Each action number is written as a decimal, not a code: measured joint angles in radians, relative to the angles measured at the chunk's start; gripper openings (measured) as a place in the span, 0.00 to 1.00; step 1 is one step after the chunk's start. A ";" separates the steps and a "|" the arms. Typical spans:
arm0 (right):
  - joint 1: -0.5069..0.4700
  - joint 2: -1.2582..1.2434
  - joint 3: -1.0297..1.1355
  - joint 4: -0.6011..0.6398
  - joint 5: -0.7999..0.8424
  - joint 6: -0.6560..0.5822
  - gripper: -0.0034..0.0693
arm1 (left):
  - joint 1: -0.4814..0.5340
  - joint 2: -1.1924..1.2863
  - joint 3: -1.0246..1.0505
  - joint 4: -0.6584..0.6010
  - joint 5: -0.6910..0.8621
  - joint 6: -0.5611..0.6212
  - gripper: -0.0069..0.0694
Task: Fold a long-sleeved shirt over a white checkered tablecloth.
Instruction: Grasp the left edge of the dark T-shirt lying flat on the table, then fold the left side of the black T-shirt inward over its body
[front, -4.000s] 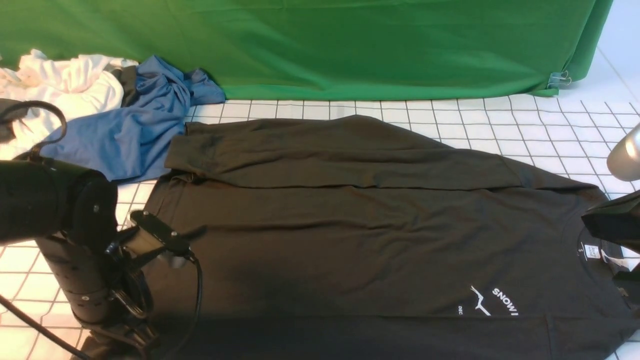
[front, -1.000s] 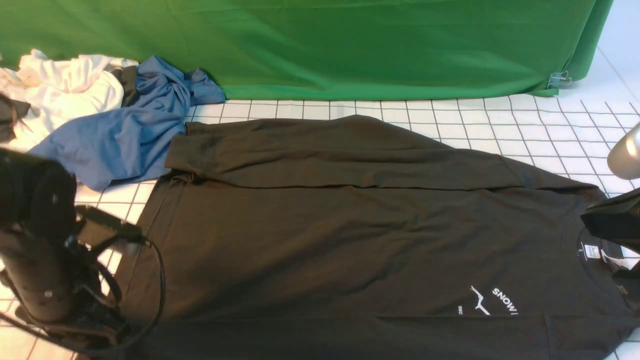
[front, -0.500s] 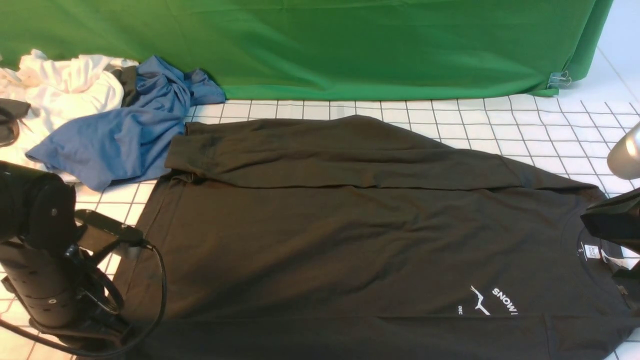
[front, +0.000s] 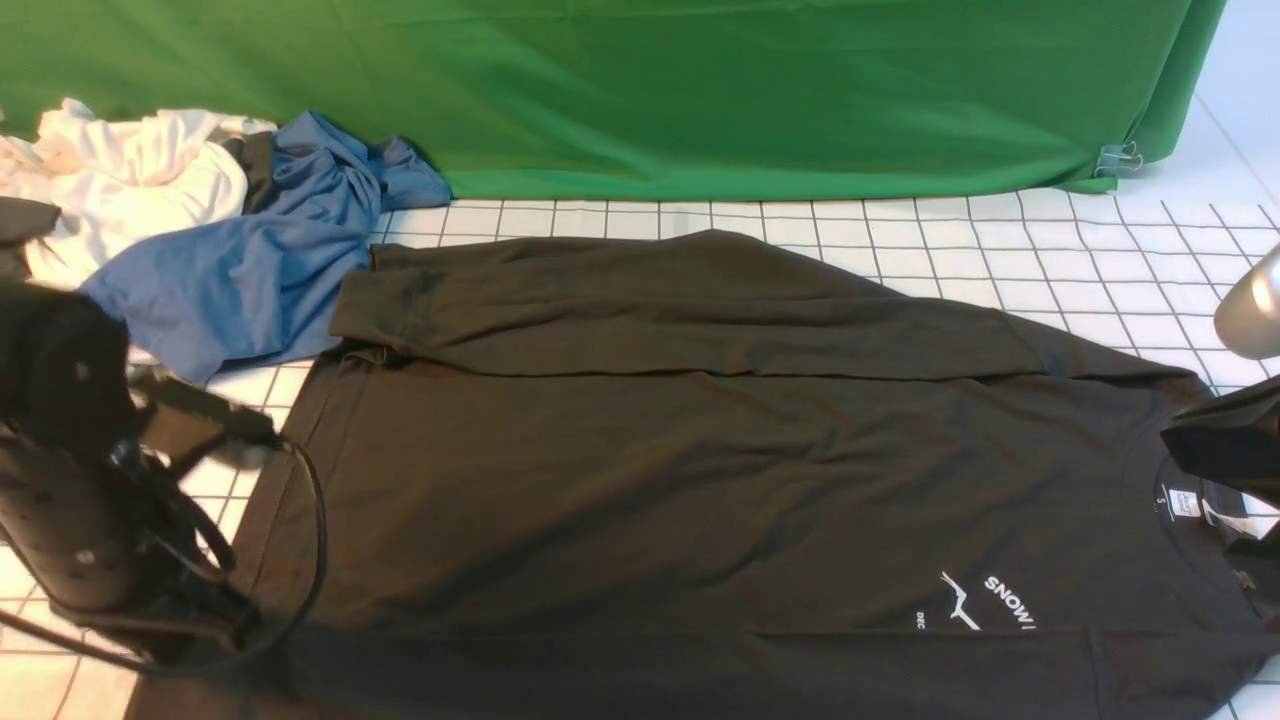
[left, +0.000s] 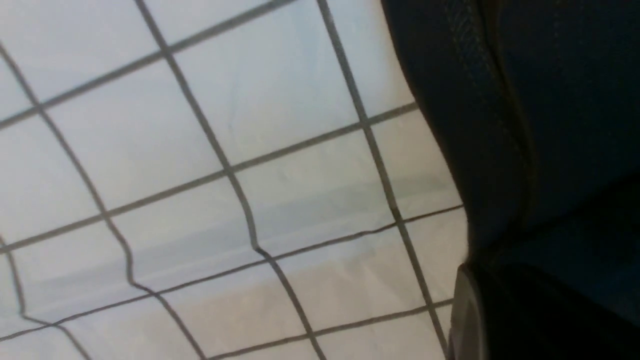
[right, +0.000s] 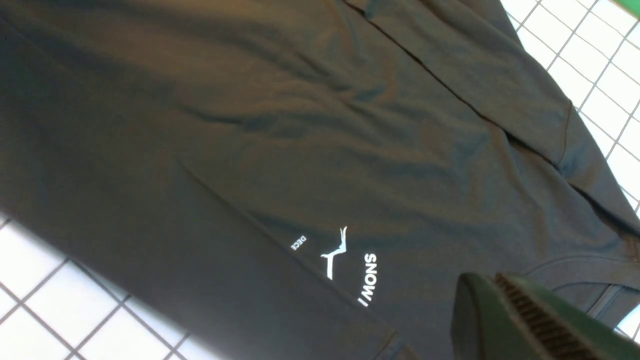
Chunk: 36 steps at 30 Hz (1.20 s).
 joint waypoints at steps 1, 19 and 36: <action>0.000 0.000 0.000 0.000 0.000 0.000 0.15 | 0.000 -0.017 -0.023 -0.005 0.026 0.000 0.06; 0.000 0.000 0.000 -0.001 -0.001 0.001 0.15 | -0.181 -0.056 -0.337 -0.010 0.214 0.000 0.06; 0.000 0.000 0.000 -0.001 -0.001 0.002 0.15 | -0.182 0.093 -0.666 0.043 0.247 0.010 0.06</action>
